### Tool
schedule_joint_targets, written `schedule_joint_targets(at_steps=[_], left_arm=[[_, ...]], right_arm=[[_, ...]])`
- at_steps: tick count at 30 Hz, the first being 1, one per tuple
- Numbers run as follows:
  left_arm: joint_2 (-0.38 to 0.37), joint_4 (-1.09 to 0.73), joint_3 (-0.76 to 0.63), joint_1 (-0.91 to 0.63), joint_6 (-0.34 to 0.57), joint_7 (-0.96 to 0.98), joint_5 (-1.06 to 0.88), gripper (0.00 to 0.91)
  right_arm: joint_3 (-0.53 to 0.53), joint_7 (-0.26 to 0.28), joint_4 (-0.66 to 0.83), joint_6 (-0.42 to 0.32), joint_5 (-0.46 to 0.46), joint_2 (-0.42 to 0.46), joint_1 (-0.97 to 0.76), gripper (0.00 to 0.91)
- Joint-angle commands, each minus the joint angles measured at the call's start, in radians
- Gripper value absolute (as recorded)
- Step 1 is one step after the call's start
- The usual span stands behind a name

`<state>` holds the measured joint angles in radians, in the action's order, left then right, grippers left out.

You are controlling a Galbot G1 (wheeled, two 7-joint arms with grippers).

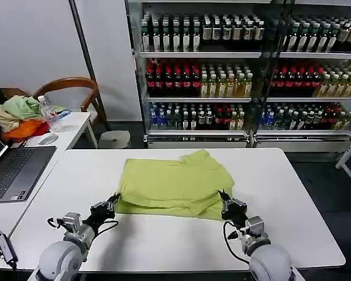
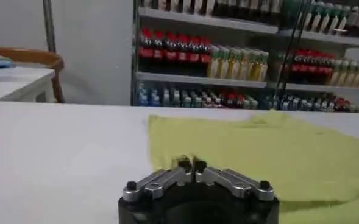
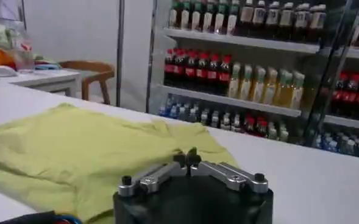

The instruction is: Fold and organize the clothes.

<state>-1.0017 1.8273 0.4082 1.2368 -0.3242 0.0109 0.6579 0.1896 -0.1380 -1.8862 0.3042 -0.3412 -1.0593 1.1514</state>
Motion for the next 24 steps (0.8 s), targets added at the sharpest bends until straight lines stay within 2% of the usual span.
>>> schedule_joint_targets(at_steps=[1,23,24], left_arm=[[0.004,-0.045,-0.02,-0.042,0.008,-0.004,0.008,0.05],[0.001,-0.107,-0.045,-0.09,0.008,-0.02,0.004,0.05],[0.001,-0.109,-0.047,-0.092,0.007,-0.016,-0.002,0.383]], right_arm=[[-0.017,0.008,0.079,0.001,0.004,-0.004,-0.069,0.0],[-0.045,0.027,0.136,0.0,0.022,-0.022,-0.112,0.0],[-0.045,0.028,0.136,0.012,0.03,-0.023,-0.111,0.081]])
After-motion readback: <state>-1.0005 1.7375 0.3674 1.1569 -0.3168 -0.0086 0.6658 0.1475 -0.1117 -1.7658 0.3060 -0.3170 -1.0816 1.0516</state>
